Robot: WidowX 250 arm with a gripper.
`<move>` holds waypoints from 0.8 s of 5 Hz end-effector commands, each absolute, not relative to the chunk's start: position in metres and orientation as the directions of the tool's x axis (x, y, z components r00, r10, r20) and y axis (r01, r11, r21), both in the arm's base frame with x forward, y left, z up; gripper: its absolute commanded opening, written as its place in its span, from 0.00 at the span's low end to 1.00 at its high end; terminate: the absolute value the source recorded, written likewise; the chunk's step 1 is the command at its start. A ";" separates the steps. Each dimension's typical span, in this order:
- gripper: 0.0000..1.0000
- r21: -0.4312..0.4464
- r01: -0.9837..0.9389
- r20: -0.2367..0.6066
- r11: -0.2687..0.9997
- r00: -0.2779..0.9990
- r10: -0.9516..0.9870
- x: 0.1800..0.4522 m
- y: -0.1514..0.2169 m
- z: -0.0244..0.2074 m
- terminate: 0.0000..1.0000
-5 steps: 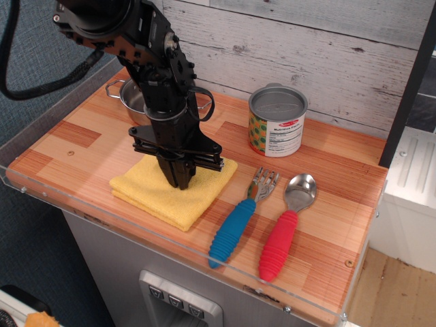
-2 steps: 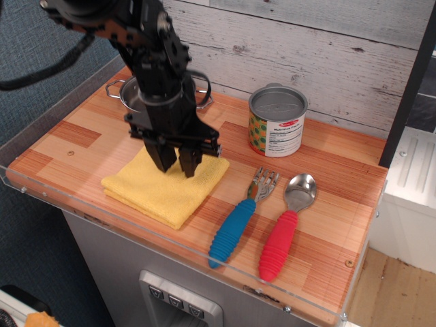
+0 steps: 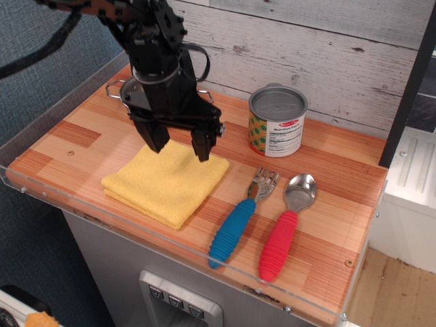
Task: Move the dish towel next to the fork
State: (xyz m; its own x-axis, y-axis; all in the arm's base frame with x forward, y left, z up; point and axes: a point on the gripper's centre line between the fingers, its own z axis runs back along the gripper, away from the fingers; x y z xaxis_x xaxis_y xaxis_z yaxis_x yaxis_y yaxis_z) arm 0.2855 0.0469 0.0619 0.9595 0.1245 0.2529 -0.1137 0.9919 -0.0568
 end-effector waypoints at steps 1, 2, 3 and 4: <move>1.00 -0.036 -0.126 0.303 0.991 0.944 0.131 0.310 0.042 0.094 0.00; 1.00 -0.021 -0.142 0.314 0.990 0.939 0.141 0.330 0.044 0.099 0.00; 1.00 -0.047 -0.149 0.323 0.988 0.933 0.157 0.343 0.050 0.102 0.00; 1.00 -0.041 -0.163 0.323 0.986 0.932 0.168 0.353 0.053 0.109 0.00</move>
State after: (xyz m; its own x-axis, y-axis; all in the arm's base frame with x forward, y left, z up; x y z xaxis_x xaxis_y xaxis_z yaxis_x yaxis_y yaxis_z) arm 0.3481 0.0492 0.0942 0.9444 0.1730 0.2797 -0.1674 0.9849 -0.0438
